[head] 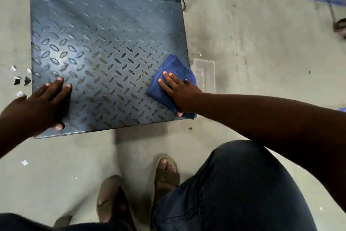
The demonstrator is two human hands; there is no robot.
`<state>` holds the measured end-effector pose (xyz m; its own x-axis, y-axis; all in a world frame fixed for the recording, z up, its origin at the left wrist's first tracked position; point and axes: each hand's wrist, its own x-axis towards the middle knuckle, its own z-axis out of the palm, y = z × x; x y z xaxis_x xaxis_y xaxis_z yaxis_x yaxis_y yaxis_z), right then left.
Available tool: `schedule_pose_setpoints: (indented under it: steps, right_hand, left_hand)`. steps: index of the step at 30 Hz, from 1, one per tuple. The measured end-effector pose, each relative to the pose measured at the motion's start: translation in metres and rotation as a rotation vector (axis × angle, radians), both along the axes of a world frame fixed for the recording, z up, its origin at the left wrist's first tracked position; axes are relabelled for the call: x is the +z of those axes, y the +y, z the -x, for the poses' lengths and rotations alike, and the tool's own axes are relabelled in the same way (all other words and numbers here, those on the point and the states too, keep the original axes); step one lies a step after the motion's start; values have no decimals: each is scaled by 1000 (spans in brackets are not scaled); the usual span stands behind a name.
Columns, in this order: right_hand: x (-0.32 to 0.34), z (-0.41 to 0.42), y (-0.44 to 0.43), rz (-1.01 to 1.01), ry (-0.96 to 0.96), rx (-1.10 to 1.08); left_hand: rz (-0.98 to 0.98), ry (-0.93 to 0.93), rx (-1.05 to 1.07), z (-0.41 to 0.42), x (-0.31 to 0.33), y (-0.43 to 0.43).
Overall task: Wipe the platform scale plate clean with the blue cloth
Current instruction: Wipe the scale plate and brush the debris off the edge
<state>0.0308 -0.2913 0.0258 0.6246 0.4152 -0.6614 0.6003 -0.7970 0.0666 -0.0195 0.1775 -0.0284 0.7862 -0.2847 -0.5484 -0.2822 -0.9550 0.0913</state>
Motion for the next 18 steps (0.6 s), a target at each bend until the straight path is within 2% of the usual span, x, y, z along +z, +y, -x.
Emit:
schedule_pose_setpoints:
  steps: [3, 6, 9, 18]
  right_hand:
    - [0, 1, 2, 25, -16, 16]
    - [1, -1, 4, 4, -37, 26]
    - [-2, -2, 2, -9, -44, 11]
    - [-11, -3, 0, -45, -51, 20]
  left_hand:
    - [56, 44, 14, -7, -1, 2]
    - [-89, -20, 10, 3, 28, -16]
    - [-149, -57, -32, 2, 55, -37]
    - [-211, -5, -8, 1, 67, -42]
